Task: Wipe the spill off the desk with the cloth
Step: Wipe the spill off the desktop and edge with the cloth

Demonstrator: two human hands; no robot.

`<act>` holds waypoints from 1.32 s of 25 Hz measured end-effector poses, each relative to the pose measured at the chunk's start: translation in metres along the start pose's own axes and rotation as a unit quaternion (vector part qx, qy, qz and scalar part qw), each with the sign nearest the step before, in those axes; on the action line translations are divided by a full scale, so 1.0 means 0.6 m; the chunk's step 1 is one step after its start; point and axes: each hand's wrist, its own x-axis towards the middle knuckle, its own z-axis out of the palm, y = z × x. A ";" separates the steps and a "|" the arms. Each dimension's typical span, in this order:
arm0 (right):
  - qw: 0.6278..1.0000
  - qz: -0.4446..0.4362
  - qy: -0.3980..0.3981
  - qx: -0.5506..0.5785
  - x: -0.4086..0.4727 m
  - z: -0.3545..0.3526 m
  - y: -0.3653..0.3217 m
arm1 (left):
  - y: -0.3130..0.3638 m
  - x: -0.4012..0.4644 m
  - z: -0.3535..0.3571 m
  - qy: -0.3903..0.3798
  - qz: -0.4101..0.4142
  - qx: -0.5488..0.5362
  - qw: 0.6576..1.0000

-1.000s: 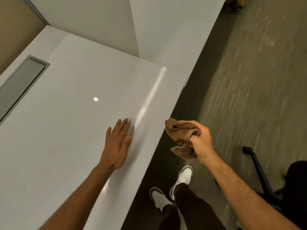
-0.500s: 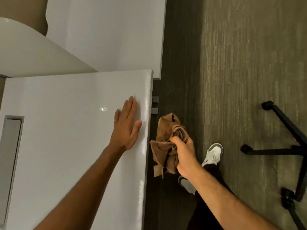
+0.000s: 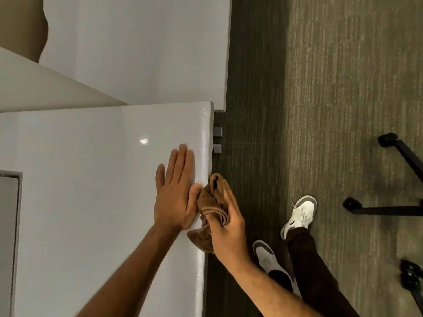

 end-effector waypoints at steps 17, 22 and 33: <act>0.980 -0.178 -0.031 -0.080 0.181 -0.026 -0.090 | -0.001 -0.001 0.003 0.006 0.013 -0.007 1.000; 0.985 -0.152 -0.056 -0.053 0.024 -0.030 0.020 | 0.003 -0.004 0.003 0.010 0.021 -0.016 1.000; 0.993 -0.049 -0.103 -0.028 -0.196 -0.089 0.154 | 0.005 -0.005 -0.007 0.011 0.023 -0.006 1.000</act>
